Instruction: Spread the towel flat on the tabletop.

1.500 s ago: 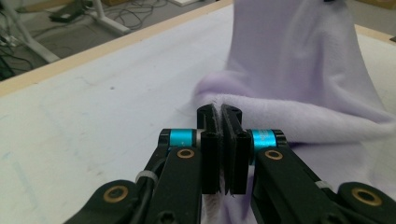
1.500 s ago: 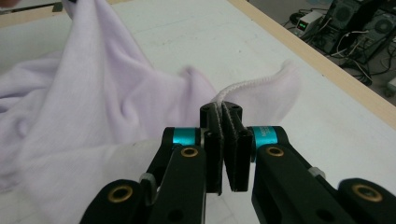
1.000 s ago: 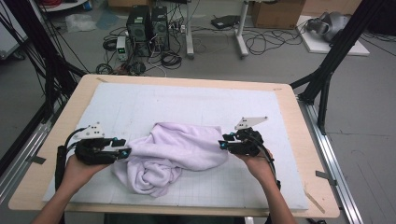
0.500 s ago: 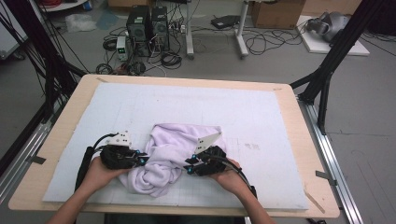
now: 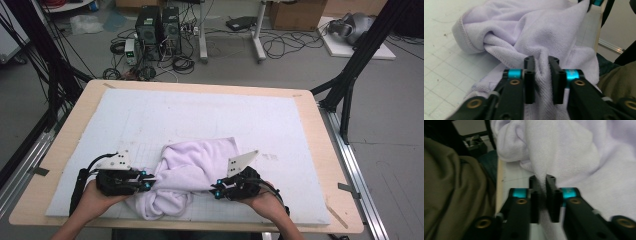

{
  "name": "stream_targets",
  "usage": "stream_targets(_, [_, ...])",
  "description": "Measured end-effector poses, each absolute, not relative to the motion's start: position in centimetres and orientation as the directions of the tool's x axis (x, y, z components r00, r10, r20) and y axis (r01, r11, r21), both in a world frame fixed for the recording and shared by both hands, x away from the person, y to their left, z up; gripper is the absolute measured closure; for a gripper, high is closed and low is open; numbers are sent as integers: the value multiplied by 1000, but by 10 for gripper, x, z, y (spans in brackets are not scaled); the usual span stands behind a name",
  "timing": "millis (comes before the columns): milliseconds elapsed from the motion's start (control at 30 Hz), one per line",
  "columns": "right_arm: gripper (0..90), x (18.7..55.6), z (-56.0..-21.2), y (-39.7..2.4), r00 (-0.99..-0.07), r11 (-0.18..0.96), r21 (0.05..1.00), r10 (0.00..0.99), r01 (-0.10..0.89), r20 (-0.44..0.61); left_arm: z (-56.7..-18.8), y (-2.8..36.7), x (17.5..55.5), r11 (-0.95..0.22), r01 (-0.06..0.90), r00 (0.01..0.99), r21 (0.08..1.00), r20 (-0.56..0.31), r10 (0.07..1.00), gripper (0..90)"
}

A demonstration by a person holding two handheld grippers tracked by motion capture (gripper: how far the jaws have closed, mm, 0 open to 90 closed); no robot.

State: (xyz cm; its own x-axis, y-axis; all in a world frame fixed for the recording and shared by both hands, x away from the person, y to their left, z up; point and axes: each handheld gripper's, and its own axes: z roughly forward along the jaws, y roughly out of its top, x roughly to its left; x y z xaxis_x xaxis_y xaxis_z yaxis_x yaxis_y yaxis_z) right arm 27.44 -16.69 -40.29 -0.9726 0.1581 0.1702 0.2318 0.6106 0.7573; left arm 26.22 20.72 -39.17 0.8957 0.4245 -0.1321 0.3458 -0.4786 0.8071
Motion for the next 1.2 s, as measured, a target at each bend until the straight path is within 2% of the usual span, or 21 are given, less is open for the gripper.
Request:
stream_targets(33, [654,276,-398,-173,-972,575,785,157,233,173,-390,208,265,-474,342,894,811,-124,431,653])
stream_targets(200, [572,287,-383,-182,-966,536,811,224,234,130,-379,215,287,-426,339,869,839,-106,483,607])
stream_targets(233, [568,292,-382,-184,-964,536,813,240,228,112,-377,217,292,-413,344,865,843,-112,490,617])
stream_targets(267, [554,303,-383,-187,-955,528,815,281,239,98,-377,217,298,-404,342,860,848,-110,498,677])
stream_targets(400, [536,321,-392,-190,-932,545,792,353,274,79,-385,212,322,-397,383,825,834,-117,552,701])
stream_targets(533, [525,339,-407,-191,-906,571,757,420,317,62,-403,199,342,-441,429,801,788,-106,590,682])
stream_targets(567, [511,347,-413,-191,-892,570,749,447,339,63,-407,197,345,-442,442,794,781,-111,598,632])
stream_targets(667, [501,355,-420,-191,-876,566,743,478,358,58,-419,192,357,-441,487,771,754,-134,623,610])
stream_targets(700, [502,359,-422,-190,-873,569,740,485,358,50,-421,191,359,-435,499,763,749,-143,630,618])
stream_targets(733, [507,365,-429,-189,-860,573,731,509,371,37,-423,190,362,-429,511,754,745,-148,640,707])
stream_targets(767, [507,365,-429,-189,-860,573,731,509,371,37,-425,190,364,-418,520,750,745,-163,641,707])
stream_targets(833, [512,370,-436,-187,-851,574,718,523,394,48,-426,190,368,-415,527,747,742,-172,642,824])
stream_targets(1033, [528,374,-443,-186,-846,576,712,531,401,46,-421,191,374,-415,539,738,733,-174,652,860])
stream_targets(1100, [527,373,-443,-186,-846,579,709,531,402,46,-420,192,374,-404,544,735,736,-184,653,844])
stream_targets(1200, [551,371,-442,-189,-853,589,709,522,387,32,-417,196,374,-381,545,726,747,-192,661,702])
